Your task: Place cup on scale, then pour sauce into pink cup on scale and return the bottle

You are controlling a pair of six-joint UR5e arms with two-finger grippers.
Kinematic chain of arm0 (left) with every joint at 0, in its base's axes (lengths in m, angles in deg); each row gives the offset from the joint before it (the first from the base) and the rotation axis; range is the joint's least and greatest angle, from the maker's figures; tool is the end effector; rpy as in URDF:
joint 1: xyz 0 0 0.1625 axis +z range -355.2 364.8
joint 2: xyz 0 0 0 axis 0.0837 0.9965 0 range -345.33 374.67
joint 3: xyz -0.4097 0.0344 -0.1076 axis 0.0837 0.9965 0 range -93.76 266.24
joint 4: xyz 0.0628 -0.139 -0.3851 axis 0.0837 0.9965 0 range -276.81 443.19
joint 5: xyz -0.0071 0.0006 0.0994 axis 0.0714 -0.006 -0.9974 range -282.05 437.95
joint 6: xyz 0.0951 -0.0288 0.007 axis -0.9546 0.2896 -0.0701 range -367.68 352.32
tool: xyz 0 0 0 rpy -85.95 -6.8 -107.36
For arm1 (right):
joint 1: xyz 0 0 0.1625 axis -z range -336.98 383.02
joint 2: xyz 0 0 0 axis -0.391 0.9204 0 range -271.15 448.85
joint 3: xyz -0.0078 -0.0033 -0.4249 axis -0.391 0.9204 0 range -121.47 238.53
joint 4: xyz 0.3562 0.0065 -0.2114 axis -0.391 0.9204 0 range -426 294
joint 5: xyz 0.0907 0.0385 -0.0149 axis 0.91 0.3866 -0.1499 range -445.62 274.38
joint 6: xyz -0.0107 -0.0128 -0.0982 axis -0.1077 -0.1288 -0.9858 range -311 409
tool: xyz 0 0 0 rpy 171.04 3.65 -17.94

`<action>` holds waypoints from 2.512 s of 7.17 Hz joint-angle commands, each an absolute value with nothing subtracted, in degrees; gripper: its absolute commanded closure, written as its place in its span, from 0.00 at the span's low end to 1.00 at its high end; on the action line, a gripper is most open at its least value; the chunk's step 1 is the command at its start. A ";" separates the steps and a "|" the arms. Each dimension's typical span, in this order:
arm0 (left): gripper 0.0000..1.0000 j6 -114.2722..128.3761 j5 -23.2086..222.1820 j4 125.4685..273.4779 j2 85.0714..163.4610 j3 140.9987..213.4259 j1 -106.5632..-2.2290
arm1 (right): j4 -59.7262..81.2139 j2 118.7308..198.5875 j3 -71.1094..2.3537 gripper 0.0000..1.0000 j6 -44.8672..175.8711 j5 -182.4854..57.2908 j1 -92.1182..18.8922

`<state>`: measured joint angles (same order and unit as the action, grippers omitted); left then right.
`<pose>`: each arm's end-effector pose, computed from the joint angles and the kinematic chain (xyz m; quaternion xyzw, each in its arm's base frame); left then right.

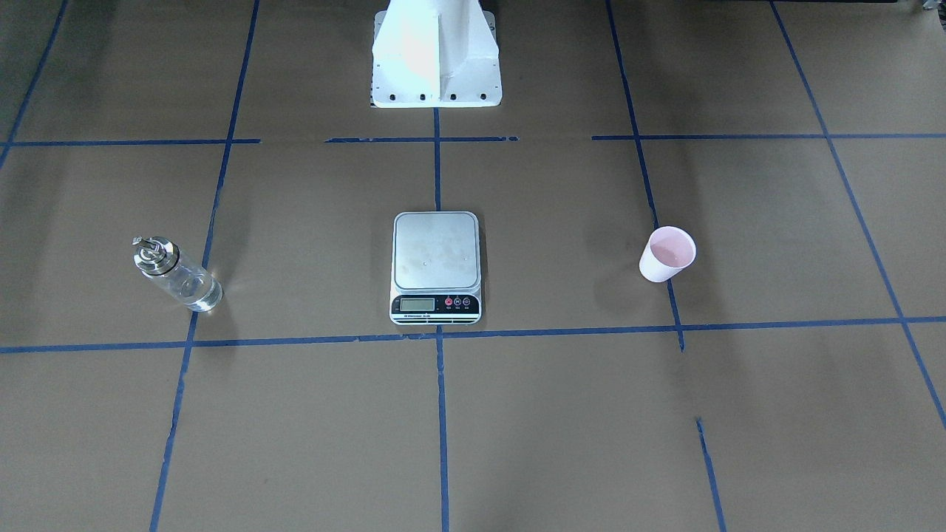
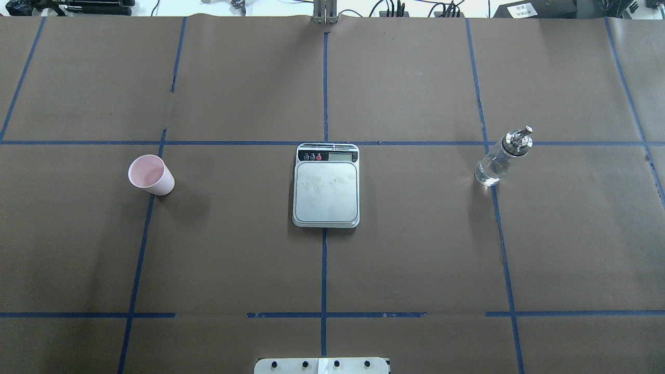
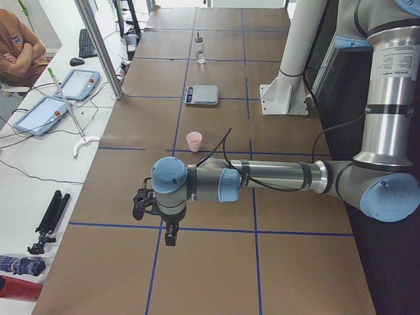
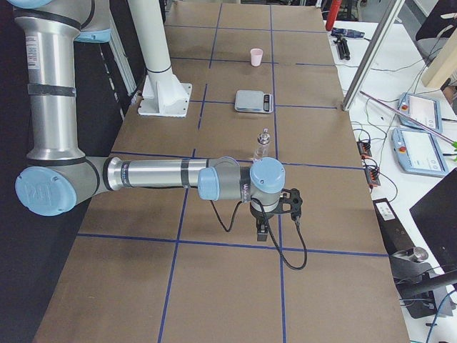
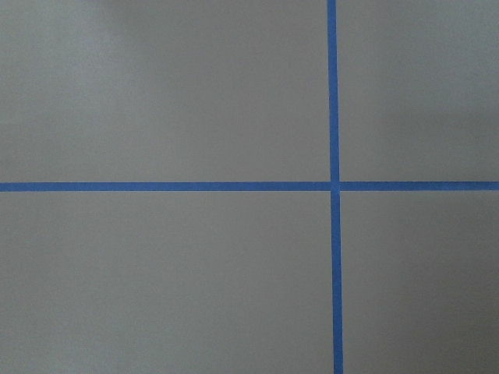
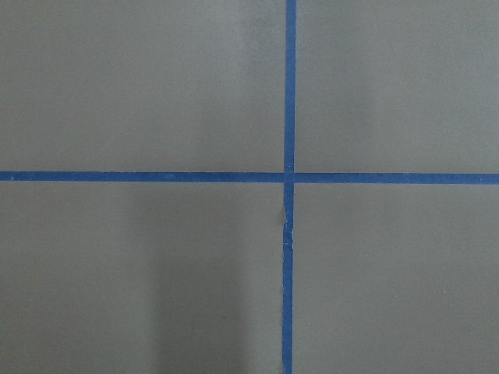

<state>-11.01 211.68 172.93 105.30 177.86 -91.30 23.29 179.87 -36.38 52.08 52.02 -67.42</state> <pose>-0.1171 -0.4890 0.6406 0.0466 0.3698 -0.0160 0.9278 0.0634 -0.4881 0.6196 0.0274 -0.4043 0.0118 0.9141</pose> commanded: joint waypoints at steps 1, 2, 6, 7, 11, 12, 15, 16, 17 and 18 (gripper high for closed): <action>0.00 -10.93 211.64 172.93 105.29 178.17 -91.26 | 23.29 179.82 -36.83 0.00 52.08 52.02 -67.42; 0.00 -11.45 211.72 173.28 105.37 178.09 -91.26 | 23.29 179.91 -36.83 0.00 52.08 52.02 -67.42; 0.00 -10.84 211.99 173.46 106.69 184.81 -91.18 | 23.29 179.91 -37.27 0.00 52.08 52.89 -67.42; 0.00 -10.67 212.07 173.02 106.69 189.03 -91.18 | 23.29 179.99 -37.45 0.00 52.08 53.94 -67.51; 0.00 -7.27 214.53 171.25 106.86 203.64 -82.67 | 23.29 180.08 -37.89 0.00 52.08 53.95 -67.51; 0.00 -6.89 215.41 171.00 109.04 203.66 -80.74 | 23.29 179.99 -37.97 0.00 52.08 53.95 -67.51; 0.00 17.08 216.48 172.04 109.33 206.11 -69.34 | 23.29 179.91 -37.97 0.00 51.99 54.12 -67.51; 0.00 24.68 214.03 173.79 109.16 206.30 -65.12 | 23.38 179.91 -38.50 0.00 51.99 54.13 -67.51; 0.00 33.45 208.96 175.72 109.24 206.21 -60.46 | 23.90 180.17 -39.20 0.00 51.99 54.13 -67.51; 0.00 39.11 205.69 179.40 108.98 205.43 -57.28 | 24.08 180.43 -39.99 0.00 51.99 54.13 -67.51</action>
<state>30.35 210.16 175.76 109.14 205.93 -62.00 23.76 180.14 -39.08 51.99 54.12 -67.51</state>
